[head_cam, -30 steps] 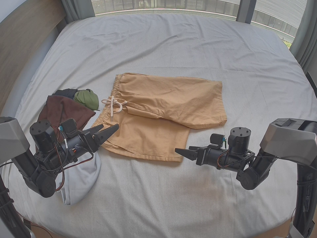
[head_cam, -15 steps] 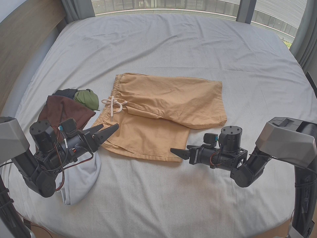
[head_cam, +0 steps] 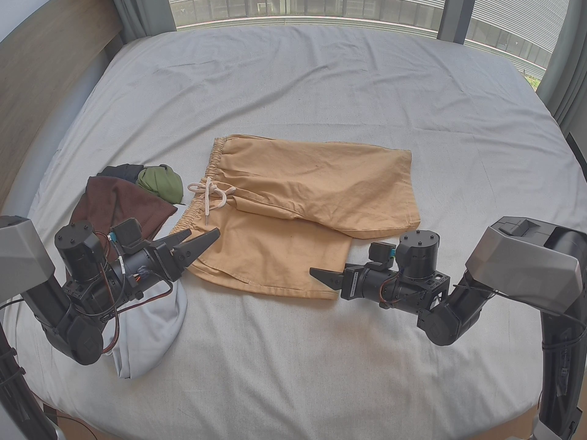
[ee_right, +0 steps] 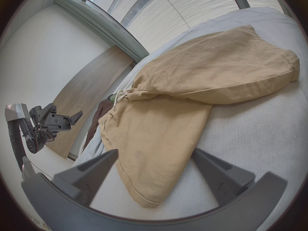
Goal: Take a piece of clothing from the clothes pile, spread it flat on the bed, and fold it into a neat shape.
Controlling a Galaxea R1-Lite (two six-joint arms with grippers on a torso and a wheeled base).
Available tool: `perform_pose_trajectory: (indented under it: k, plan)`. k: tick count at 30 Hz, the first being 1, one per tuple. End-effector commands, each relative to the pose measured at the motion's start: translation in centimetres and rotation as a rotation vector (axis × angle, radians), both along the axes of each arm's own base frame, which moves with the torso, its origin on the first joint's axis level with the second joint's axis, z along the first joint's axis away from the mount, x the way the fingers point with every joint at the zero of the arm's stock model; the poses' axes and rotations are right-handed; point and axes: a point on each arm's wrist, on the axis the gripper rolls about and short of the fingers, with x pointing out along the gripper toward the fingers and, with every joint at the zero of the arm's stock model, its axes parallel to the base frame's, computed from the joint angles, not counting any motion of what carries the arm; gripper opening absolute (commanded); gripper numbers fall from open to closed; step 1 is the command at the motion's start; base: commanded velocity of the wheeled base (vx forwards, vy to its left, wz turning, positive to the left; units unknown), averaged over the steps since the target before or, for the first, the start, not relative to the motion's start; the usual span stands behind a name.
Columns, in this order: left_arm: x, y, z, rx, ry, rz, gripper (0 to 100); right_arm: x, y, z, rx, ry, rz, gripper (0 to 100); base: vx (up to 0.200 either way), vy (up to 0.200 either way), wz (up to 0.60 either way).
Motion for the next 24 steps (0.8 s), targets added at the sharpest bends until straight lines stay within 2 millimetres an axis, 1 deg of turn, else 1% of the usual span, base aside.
perform_pose_trajectory:
  k: [1,7,9,16,20,21,24]
  plan:
    - [0.0,0.0,0.0,0.000,-0.002,0.001,100,0.0,0.2,-0.3,-0.001,0.007,0.005,0,0.000,0.000,0.00]
    - [0.1,0.0,-0.1,0.000,0.003,0.002,100,-0.4,0.0,-0.6,-0.005,0.017,0.005,0,0.000,0.000,0.00]
    - [0.1,0.0,-0.1,-0.001,0.004,0.001,100,-0.9,-0.3,-0.5,-0.011,0.028,0.005,0,0.000,0.000,0.00]
    - [0.2,0.0,0.0,-0.003,0.000,0.002,100,-3.1,-1.4,0.9,-0.006,0.020,0.009,0,0.000,0.000,0.00]
    - [0.2,0.0,0.0,-0.003,0.000,0.002,100,-4.2,-2.0,1.4,-0.011,0.030,0.012,0,0.000,0.000,0.00]
    - [0.2,0.0,0.0,-0.003,0.000,0.002,100,-4.2,-2.0,1.4,-0.011,0.030,0.012,0,0.000,0.000,0.00]
    - [0.1,0.0,0.1,-0.005,-0.003,0.002,100,-5.3,-2.5,1.8,-0.018,0.043,0.014,0,0.000,0.000,0.00]
